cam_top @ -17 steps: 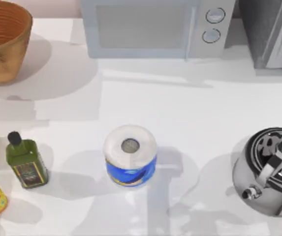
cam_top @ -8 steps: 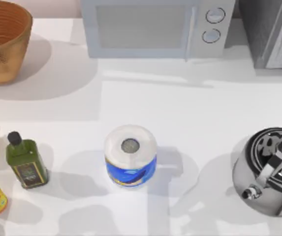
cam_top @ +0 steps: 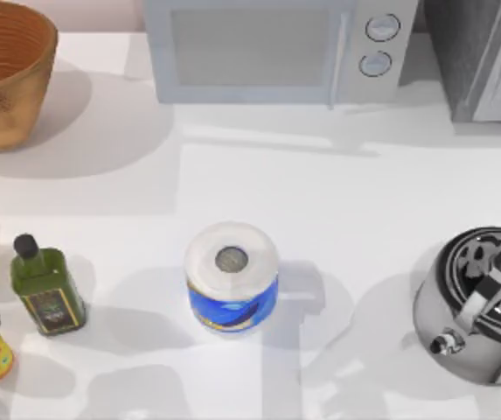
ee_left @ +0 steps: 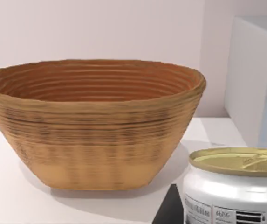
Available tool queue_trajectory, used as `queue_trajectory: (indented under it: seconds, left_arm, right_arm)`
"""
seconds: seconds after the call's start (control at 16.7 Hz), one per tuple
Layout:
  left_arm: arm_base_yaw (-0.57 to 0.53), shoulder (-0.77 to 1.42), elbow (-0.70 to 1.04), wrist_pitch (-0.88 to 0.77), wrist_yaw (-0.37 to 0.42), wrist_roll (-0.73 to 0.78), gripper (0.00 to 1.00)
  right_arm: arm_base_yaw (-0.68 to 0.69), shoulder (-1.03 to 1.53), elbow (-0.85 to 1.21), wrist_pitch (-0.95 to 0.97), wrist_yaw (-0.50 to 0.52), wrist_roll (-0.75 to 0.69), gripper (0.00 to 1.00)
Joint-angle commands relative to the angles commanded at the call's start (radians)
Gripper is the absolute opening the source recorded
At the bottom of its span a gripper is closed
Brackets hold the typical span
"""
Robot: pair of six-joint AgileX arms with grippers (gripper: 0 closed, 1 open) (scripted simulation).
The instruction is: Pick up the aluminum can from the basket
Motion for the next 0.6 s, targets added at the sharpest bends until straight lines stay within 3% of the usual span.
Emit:
queue_trajectory:
  seconds: [0.36, 0.6]
  left_arm:
    - [0.004, 0.032, 0.012, 0.012, 0.014, 0.004, 0.0]
    - [0.006, 0.204, 0.091, 0.099, 0.111, 0.013, 0.0]
  right_arm:
    - [0.0, 0.0, 0.0, 0.0, 0.0, 0.0, 1.0]
    - [0.0, 0.0, 0.0, 0.0, 0.0, 0.0, 1.0]
